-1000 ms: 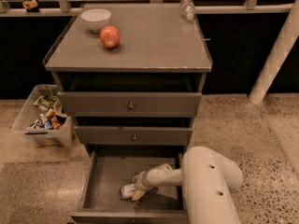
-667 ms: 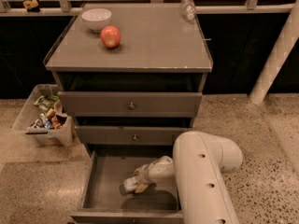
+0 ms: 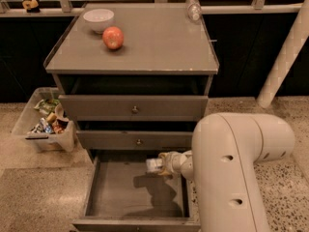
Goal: Pick blue plastic bottle from bottom drawer and place on counter
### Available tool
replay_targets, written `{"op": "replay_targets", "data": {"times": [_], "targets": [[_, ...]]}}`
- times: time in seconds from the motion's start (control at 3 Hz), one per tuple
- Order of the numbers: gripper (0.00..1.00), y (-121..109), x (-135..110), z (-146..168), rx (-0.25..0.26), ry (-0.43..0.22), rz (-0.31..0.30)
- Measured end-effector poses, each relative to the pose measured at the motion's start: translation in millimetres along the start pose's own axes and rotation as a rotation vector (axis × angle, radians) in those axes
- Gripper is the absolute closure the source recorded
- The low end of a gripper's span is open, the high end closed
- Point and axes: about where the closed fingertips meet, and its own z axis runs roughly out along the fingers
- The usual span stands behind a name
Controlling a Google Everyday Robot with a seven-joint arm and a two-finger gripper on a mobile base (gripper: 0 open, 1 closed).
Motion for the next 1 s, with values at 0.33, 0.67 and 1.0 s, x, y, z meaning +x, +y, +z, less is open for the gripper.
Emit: {"op": "replay_targets", "data": {"times": [0.33,0.67,1.0], "targets": [[1.0,-26.6,-21.1,-30.5,0.069,-0.024,0.006],[1.0,-26.6,-21.2,-30.4,0.069,-0.024,0.007],[1.0,-35.1,-28.4,-52.5,0.049,0.003,-0.007]]}}
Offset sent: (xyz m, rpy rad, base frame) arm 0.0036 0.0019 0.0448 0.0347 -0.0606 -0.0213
